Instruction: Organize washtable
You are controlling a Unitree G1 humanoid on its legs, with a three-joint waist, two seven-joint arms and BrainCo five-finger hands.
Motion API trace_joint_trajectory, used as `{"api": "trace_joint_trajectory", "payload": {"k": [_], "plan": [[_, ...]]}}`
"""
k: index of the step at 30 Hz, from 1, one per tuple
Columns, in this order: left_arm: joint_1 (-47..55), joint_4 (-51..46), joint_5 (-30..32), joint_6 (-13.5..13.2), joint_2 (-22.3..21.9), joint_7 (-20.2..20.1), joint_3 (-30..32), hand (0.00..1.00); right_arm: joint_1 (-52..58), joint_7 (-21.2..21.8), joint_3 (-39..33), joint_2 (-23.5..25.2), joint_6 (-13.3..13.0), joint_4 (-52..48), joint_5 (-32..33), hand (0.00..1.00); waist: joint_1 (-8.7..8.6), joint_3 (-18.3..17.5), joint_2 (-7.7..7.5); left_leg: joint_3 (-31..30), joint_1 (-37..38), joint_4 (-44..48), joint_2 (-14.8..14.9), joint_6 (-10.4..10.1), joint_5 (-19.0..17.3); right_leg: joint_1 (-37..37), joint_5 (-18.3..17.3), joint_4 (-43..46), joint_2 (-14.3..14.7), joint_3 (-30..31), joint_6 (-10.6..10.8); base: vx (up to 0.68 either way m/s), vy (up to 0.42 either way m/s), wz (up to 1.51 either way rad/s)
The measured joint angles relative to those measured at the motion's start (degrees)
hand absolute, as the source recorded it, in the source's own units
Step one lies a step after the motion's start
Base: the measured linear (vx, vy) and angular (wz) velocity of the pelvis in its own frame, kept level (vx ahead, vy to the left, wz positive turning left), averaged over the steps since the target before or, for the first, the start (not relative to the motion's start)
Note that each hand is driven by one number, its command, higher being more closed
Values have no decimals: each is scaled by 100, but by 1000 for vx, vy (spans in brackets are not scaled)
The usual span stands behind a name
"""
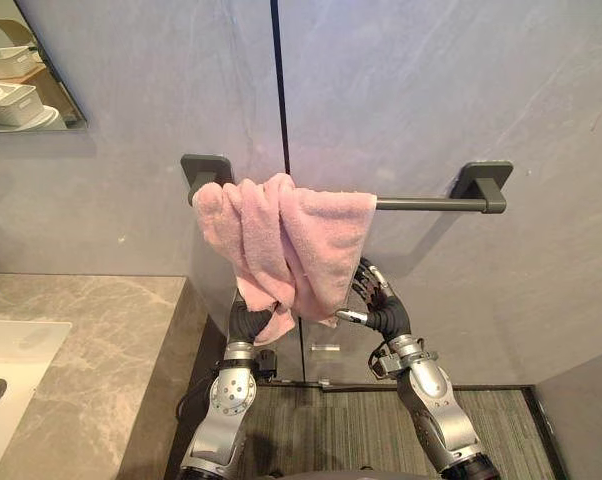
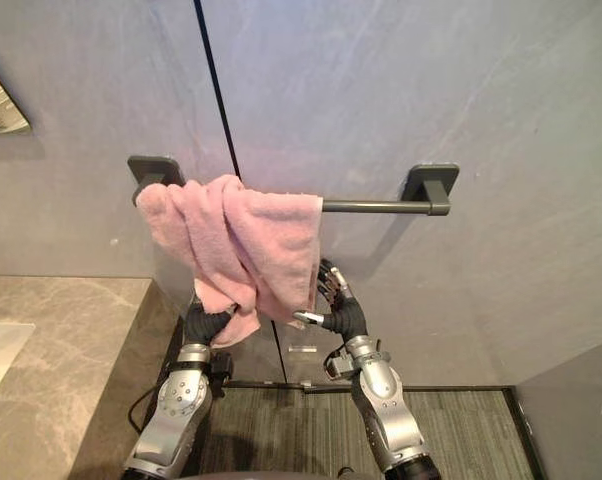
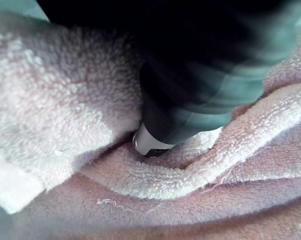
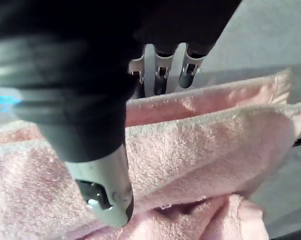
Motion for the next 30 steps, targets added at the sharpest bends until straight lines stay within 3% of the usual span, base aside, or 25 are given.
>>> {"api": "trace_joint_trajectory", "payload": {"k": [6,15,30], "plan": [[1,7,-52,-3,28,2,-81,100,-330,22,502,8,13,285,20,100,64,-29,-47,-7,-10,-4,2,0,13,-4,6,-6,2,0,-8,-28,-13,1],[12,140,-101,-14,112,3,-110,100,-364,26,456,15,13,291,33,100,144,-73,-121,-26,-49,-10,-5,1,15,-9,11,-60,2,-16,-15,-1,-1,0],[19,136,-100,-14,35,-128,129,100,-151,-249,-908,243,7,275,12,100,140,-29,-187,8,-5,-78,-10,1,14,-15,10,-65,2,7,-14,0,0,0]]}}
